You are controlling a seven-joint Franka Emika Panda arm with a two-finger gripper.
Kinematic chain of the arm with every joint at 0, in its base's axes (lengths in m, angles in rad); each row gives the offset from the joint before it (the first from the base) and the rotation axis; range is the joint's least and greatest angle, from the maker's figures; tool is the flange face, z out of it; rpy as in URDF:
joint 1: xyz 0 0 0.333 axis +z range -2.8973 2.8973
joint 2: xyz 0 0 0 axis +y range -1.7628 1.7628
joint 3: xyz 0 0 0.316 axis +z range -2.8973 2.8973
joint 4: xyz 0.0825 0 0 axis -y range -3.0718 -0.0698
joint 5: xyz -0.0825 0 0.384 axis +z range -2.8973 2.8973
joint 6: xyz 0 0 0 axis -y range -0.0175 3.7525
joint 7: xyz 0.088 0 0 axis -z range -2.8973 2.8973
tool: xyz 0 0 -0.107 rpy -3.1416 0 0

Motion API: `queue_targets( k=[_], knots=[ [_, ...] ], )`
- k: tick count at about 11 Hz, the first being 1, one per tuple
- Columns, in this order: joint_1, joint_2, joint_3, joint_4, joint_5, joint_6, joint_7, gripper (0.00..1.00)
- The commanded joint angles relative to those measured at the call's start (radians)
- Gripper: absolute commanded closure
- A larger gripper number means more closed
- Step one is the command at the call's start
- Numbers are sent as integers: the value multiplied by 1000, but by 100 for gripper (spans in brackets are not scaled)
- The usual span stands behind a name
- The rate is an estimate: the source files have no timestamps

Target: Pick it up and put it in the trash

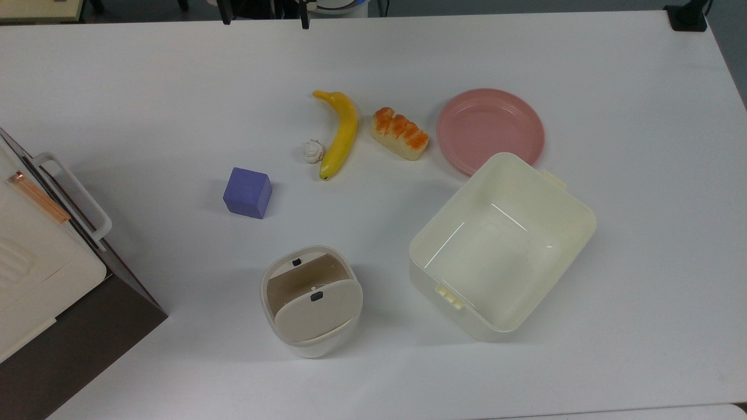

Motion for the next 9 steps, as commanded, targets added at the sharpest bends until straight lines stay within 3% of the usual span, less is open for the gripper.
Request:
queue_targets(
  k=[1,9],
  knots=[
    [-5,-40,-6,-78,31,79,59,0],
    [-5,-37,0,-83,23,86,55,0]
  ],
)
